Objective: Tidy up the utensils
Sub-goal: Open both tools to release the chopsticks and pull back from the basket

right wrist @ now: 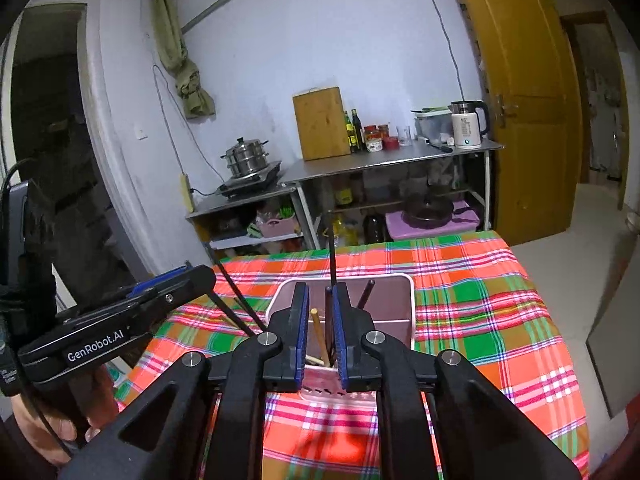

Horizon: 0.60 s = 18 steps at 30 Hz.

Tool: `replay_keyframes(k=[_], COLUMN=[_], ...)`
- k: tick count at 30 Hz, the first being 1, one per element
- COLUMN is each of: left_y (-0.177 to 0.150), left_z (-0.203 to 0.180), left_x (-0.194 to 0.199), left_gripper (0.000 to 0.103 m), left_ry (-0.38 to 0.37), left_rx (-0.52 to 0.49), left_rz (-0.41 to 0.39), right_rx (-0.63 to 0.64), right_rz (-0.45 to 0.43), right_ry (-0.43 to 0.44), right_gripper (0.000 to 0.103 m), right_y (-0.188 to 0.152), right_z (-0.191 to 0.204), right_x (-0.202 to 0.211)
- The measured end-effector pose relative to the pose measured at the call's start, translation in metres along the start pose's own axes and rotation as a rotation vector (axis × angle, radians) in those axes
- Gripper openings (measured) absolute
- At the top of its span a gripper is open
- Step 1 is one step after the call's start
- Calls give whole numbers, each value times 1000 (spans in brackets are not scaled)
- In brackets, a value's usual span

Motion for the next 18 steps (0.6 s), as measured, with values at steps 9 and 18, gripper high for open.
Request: replay_keyframes(k=[9,18], left_y=[-23,-70], left_z=[-5,-18], left_x=[17,22], left_gripper=[45,46], left_ry=[14,17], left_rx=[9,22], left_rz=[-3,25], right_rx=[29,43], right_rz=[-13,2], right_ry=[-10,-30], right_gripper=[12,13], right_y=[-21,-59], right_z=[-1,-6], right_x=[24,38])
Point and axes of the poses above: each gripper's, at about its wrist camera, not at the fingertips, and x roughly against the way its jaws point, z to its left, y to its top, the point moved 5 cm from there along -x, roughly the way its jaws point, and after that the axes turned 12 degrees about -x, right-handed, at the moved point
